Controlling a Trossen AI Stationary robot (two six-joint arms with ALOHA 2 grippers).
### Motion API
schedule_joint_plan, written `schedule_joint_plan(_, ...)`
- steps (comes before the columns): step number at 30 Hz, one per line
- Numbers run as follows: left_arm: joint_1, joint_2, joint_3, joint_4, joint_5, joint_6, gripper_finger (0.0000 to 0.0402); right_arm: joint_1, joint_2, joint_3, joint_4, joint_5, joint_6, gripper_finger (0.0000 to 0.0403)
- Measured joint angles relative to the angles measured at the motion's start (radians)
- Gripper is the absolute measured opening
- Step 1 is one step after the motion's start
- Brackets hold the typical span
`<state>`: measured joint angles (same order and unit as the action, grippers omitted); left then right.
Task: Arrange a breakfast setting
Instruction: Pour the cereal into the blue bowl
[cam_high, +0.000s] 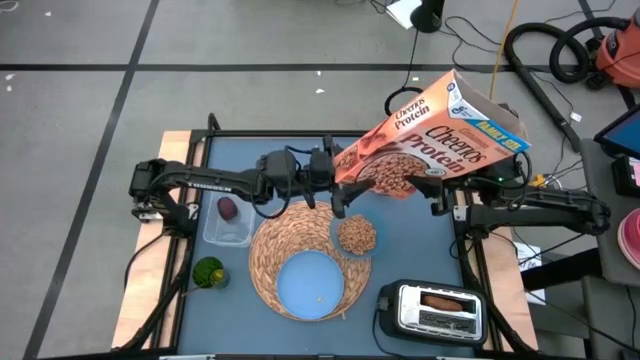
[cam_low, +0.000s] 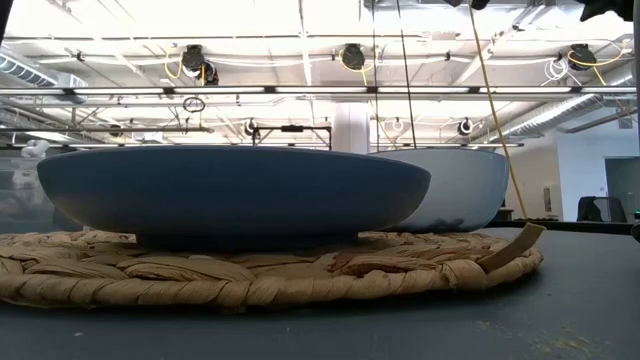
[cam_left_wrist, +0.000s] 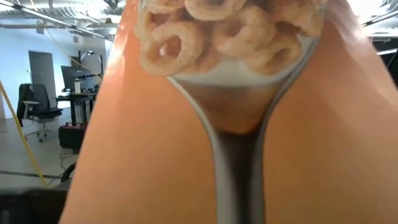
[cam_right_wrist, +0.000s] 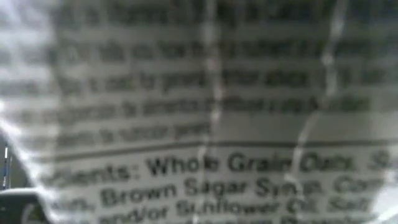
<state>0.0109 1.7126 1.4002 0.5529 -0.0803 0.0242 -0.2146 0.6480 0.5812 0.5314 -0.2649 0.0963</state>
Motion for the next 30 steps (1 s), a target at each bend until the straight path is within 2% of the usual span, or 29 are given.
schedule_joint_plan(5,0.000,-0.038,-0.002,-0.139,-0.001,-0.002,0.0384,0.000,-0.026,0.000,-0.064,-0.001,0.000,0.0141)
schedule_joint_plan(13,0.000,-0.137,-0.002,-0.346,-0.002,-0.008,0.0395,0.000,-0.068,0.000,-0.181,-0.002,0.006,0.0138)
schedule_joint_plan(30,0.001,-0.163,-0.002,-0.296,-0.001,0.057,0.0395,0.000,-0.064,0.000,-0.379,-0.002,0.031,0.0139)
